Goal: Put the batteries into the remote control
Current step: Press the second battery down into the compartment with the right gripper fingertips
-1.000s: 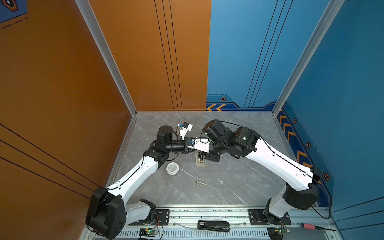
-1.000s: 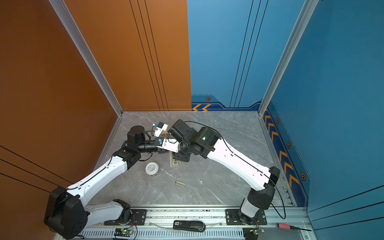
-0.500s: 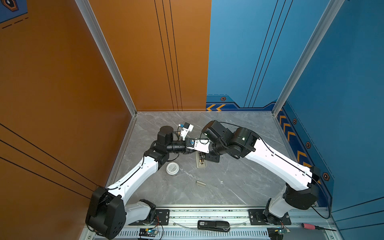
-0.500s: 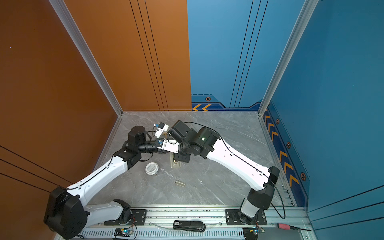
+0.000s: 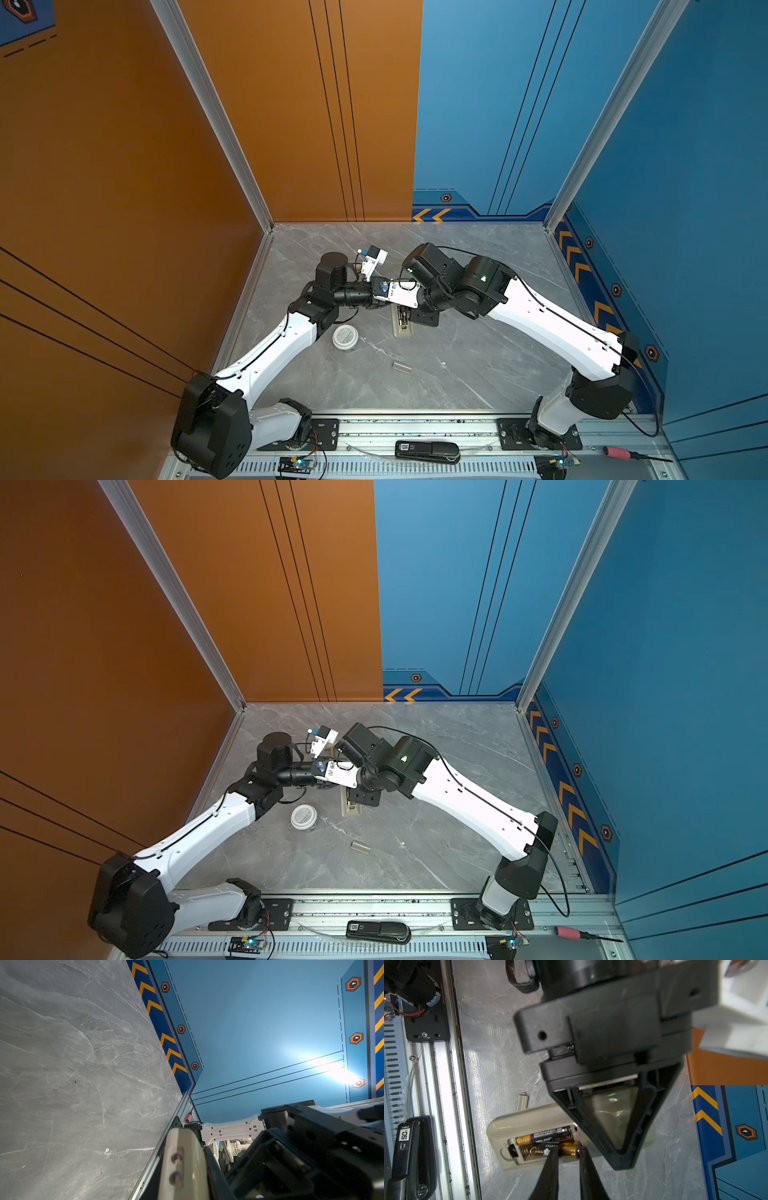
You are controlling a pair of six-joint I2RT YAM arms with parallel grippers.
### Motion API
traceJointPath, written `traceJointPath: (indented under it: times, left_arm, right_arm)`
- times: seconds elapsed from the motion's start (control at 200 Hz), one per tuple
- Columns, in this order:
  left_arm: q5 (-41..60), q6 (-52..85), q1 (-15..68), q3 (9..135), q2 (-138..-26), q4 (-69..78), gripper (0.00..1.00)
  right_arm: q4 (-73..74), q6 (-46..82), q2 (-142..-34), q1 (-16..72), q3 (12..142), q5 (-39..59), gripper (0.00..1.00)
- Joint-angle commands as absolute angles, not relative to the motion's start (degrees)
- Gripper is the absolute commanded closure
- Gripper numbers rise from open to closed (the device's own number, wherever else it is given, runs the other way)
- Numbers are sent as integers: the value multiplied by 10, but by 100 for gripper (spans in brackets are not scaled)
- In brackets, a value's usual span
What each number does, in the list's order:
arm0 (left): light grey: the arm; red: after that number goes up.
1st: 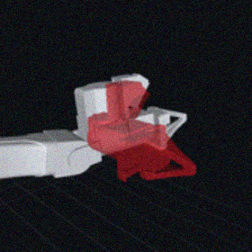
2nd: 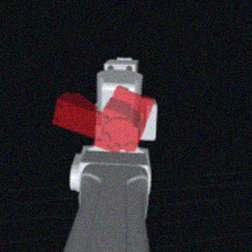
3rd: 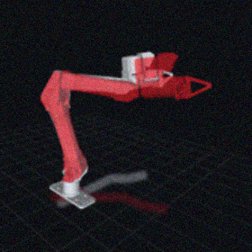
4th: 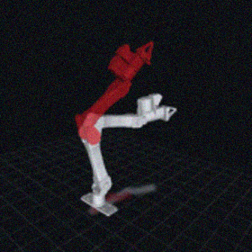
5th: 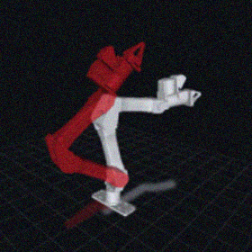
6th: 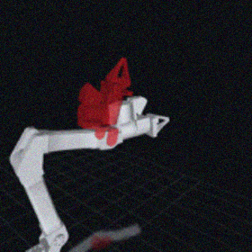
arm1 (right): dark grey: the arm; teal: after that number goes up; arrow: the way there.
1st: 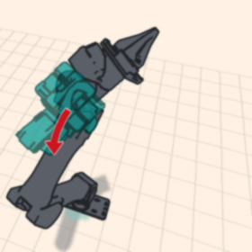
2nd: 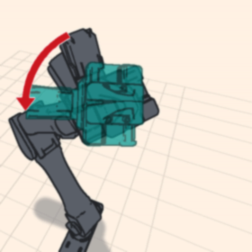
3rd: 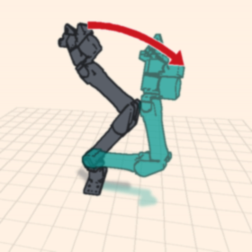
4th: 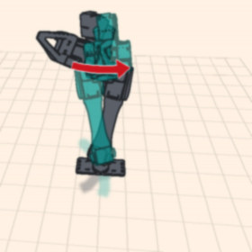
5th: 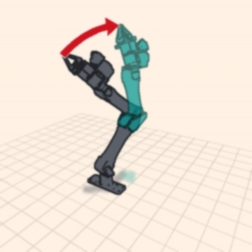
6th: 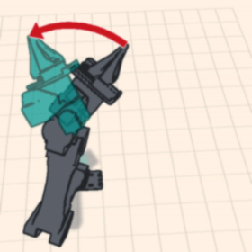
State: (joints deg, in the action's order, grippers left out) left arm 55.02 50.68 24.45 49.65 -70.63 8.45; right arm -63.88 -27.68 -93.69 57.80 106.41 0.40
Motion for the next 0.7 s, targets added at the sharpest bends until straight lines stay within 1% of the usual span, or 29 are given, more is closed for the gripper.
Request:
traceJointPath:
  times: [0.0, 0.356, 0.696]
  left_arm:
    - [561, 504, 256, 521, -699, 98, 100]
    - [555, 504, 259, 524, -701, 98, 100]
    - [552, 502, 265, 526, -701, 98, 100]
  right_arm:
    - [-632, -283, -931, 575, 1050, 14, 85]
    - [-635, -295, -927, 584, 1033, -1, 86]
    - [-635, -299, -933, 594, 1033, -14, 89]
